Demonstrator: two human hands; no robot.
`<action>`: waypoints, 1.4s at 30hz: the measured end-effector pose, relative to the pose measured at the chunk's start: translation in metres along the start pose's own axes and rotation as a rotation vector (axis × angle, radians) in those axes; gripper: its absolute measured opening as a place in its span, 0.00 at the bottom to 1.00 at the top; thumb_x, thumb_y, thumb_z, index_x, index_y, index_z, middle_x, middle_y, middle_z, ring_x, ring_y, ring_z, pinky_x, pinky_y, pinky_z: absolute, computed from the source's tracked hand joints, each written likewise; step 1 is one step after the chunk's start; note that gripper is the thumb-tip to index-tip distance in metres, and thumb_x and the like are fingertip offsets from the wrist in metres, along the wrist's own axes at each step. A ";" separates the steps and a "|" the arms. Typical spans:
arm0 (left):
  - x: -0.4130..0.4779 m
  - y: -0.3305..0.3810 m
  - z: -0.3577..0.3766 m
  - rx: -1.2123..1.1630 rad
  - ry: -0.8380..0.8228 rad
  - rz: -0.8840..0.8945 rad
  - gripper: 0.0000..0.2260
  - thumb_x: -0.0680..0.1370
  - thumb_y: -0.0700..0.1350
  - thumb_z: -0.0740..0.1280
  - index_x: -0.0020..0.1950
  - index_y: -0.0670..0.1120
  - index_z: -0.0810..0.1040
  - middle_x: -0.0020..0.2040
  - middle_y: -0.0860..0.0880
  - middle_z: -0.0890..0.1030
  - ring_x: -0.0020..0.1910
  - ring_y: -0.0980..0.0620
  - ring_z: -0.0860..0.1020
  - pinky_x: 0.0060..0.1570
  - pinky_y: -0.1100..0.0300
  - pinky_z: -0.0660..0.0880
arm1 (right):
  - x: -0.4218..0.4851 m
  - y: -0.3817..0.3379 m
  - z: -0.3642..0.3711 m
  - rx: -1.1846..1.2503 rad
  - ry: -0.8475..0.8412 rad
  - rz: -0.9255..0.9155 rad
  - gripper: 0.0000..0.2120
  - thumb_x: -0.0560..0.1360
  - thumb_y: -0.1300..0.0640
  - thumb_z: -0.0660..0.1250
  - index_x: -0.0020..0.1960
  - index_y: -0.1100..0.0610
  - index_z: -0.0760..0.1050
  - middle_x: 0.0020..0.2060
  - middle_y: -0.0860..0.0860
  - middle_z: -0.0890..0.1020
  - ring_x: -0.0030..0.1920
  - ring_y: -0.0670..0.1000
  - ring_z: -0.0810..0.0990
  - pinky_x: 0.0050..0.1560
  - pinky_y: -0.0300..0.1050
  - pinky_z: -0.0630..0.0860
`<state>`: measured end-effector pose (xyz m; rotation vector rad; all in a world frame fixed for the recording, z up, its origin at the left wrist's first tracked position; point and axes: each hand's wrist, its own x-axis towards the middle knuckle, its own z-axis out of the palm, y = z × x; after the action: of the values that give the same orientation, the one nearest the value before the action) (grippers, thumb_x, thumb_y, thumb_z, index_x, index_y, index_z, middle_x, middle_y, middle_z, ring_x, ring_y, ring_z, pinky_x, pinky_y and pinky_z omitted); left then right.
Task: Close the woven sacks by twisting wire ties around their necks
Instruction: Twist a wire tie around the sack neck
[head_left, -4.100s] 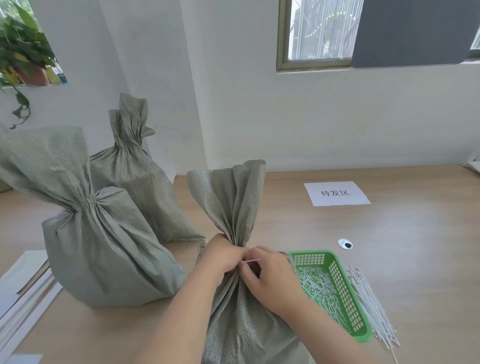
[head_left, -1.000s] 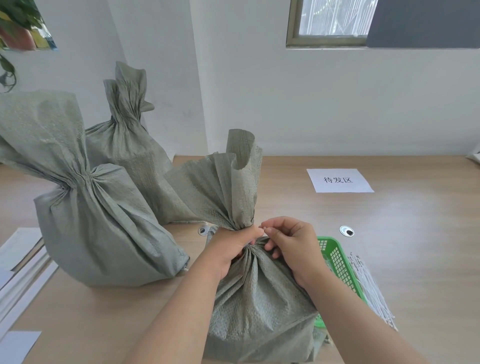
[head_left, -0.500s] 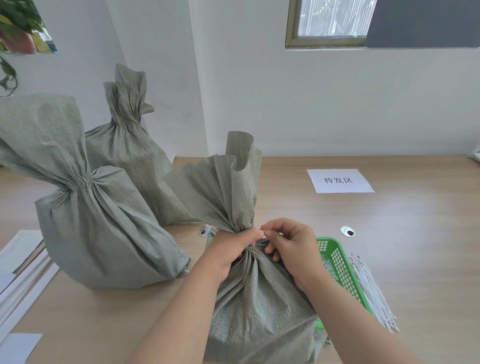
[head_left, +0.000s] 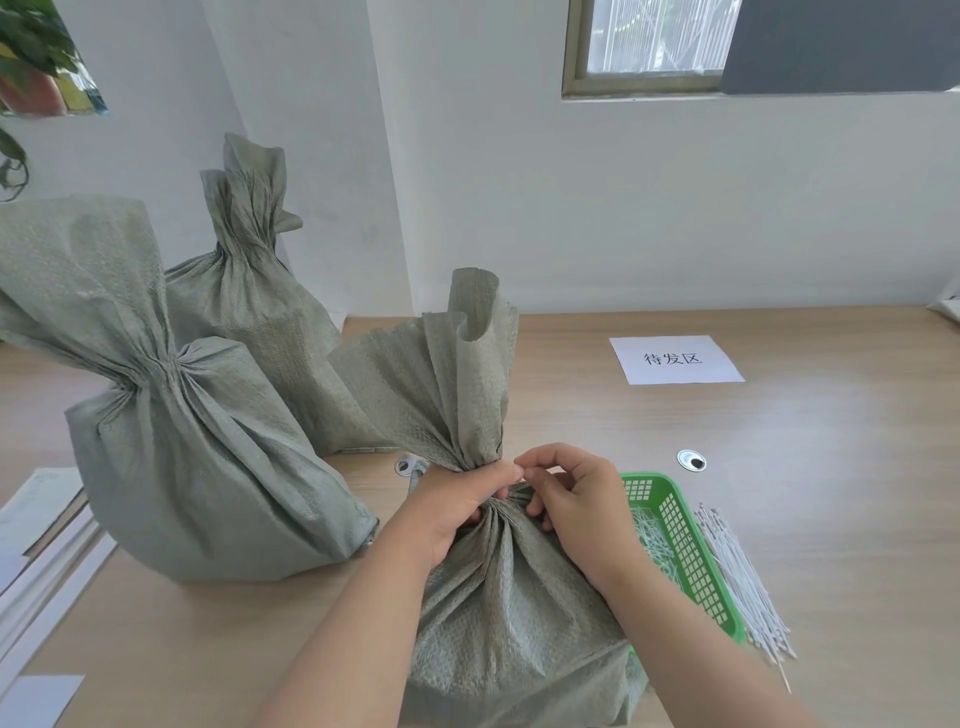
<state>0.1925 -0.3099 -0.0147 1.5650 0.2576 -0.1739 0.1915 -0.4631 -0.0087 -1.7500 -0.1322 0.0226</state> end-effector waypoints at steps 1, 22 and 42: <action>-0.001 -0.001 -0.001 -0.017 -0.003 -0.005 0.11 0.65 0.52 0.77 0.27 0.52 0.78 0.30 0.55 0.77 0.31 0.59 0.74 0.35 0.59 0.65 | 0.000 0.000 0.000 0.000 -0.003 -0.002 0.10 0.78 0.65 0.67 0.44 0.54 0.83 0.25 0.52 0.78 0.23 0.43 0.73 0.27 0.36 0.72; -0.007 -0.003 0.003 -0.126 0.008 0.011 0.08 0.70 0.41 0.79 0.46 0.43 0.85 0.44 0.53 0.87 0.43 0.62 0.84 0.38 0.71 0.75 | 0.012 -0.001 -0.024 0.079 -0.289 0.197 0.08 0.79 0.63 0.66 0.49 0.69 0.79 0.35 0.57 0.83 0.35 0.49 0.80 0.43 0.41 0.80; -0.008 -0.003 -0.001 0.097 -0.215 0.186 0.06 0.68 0.51 0.77 0.36 0.53 0.81 0.43 0.50 0.80 0.49 0.53 0.79 0.61 0.49 0.74 | 0.004 -0.005 -0.026 -0.072 -0.257 0.150 0.05 0.79 0.64 0.64 0.47 0.64 0.77 0.30 0.53 0.81 0.30 0.50 0.77 0.36 0.44 0.76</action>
<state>0.1840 -0.3093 -0.0154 1.6425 -0.0657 -0.2098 0.1976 -0.4876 0.0013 -1.8206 -0.1911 0.3565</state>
